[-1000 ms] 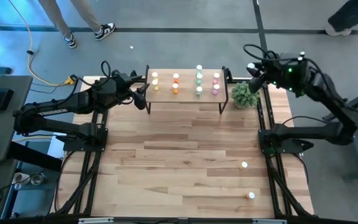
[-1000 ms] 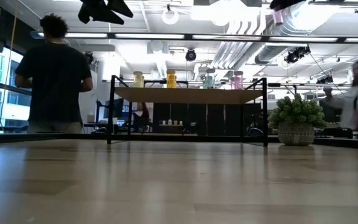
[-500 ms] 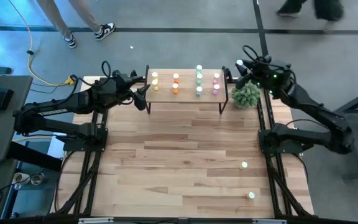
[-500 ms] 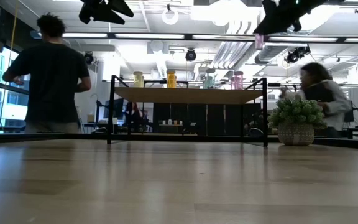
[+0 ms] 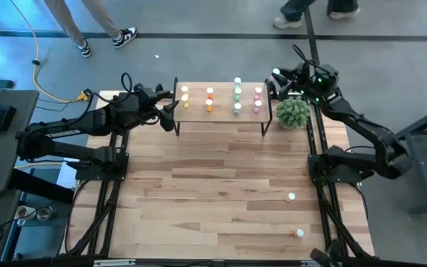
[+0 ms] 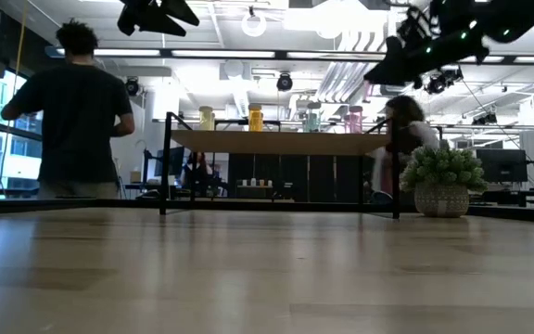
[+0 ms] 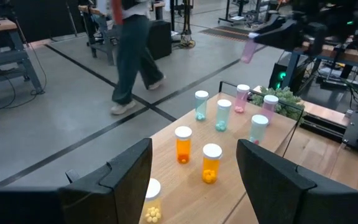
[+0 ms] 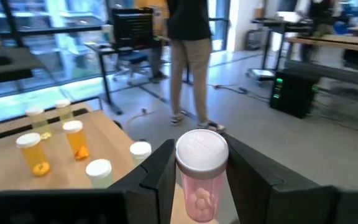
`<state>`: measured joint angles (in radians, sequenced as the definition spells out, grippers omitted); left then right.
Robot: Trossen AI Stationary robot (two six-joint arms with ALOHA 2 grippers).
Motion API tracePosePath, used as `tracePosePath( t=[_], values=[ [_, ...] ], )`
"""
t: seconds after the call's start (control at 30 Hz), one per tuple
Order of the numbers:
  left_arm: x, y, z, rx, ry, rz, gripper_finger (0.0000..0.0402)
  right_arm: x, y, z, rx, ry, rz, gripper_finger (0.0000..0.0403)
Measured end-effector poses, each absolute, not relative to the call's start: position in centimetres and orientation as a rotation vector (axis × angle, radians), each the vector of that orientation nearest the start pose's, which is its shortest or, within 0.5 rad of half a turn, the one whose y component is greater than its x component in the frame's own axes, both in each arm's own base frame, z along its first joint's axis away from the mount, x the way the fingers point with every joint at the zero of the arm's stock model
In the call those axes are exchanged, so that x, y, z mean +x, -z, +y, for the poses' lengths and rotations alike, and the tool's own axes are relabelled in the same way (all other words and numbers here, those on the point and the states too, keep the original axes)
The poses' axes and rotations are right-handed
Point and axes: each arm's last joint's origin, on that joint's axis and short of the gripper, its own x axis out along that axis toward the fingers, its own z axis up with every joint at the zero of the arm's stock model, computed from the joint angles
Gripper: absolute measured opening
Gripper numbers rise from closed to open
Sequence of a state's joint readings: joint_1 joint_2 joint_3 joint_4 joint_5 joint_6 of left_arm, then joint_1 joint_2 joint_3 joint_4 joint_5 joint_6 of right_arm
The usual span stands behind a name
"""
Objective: Pick and place medicine bottles onto shelf by color
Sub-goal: Put the pink pill bottle on the shelf aligned with the other pink pill bottles
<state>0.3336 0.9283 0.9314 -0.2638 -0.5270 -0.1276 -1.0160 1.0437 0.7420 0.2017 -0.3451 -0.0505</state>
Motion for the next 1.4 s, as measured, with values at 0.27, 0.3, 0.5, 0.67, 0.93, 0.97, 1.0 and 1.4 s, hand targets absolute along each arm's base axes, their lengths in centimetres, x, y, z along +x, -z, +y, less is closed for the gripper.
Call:
tracePosePath(
  t=[0.27,0.3,0.5,0.67,0.93,0.97,1.0,1.4],
  values=[
    [18.0,-35.2,7.8,-0.091,-0.881,0.213,0.0225,13.9,-29.4,-23.6,0.058,0.513,0.115,0.0113],
    [18.0,-35.2,7.8,-0.091,-0.882,0.213,0.0225,14.1,-29.5,-24.1,0.056,0.495,0.116,0.0113],
    [18.0,-35.2,7.8,-0.09,-0.888,0.212,0.0225,15.5,-29.0,-26.2,0.048,0.383,0.143,0.0113],
    [18.0,-35.2,7.9,-0.088,-0.903,0.212,0.0225,16.1,-27.8,-27.4,0.083,0.34,0.182,0.0113],
    [18.0,-35.2,7.9,-0.088,-0.906,0.211,0.0225,16.2,-26.9,-27.4,0.081,0.307,0.229,0.0113],
    [18.0,-35.2,7.9,-0.087,-0.906,0.211,0.0225,16.2,-26.9,-27.4,0.086,0.307,0.235,0.0113],
    [18.0,-35.2,7.9,-0.087,-0.906,0.211,0.0225,16.2,-26.8,-27.4,0.086,0.308,0.241,0.0113],
    [18.0,-35.2,7.9,-0.088,-0.906,0.211,0.0225,16.7,-26.1,-27.0,0.061,0.37,0.332,0.0113]
  ],
)
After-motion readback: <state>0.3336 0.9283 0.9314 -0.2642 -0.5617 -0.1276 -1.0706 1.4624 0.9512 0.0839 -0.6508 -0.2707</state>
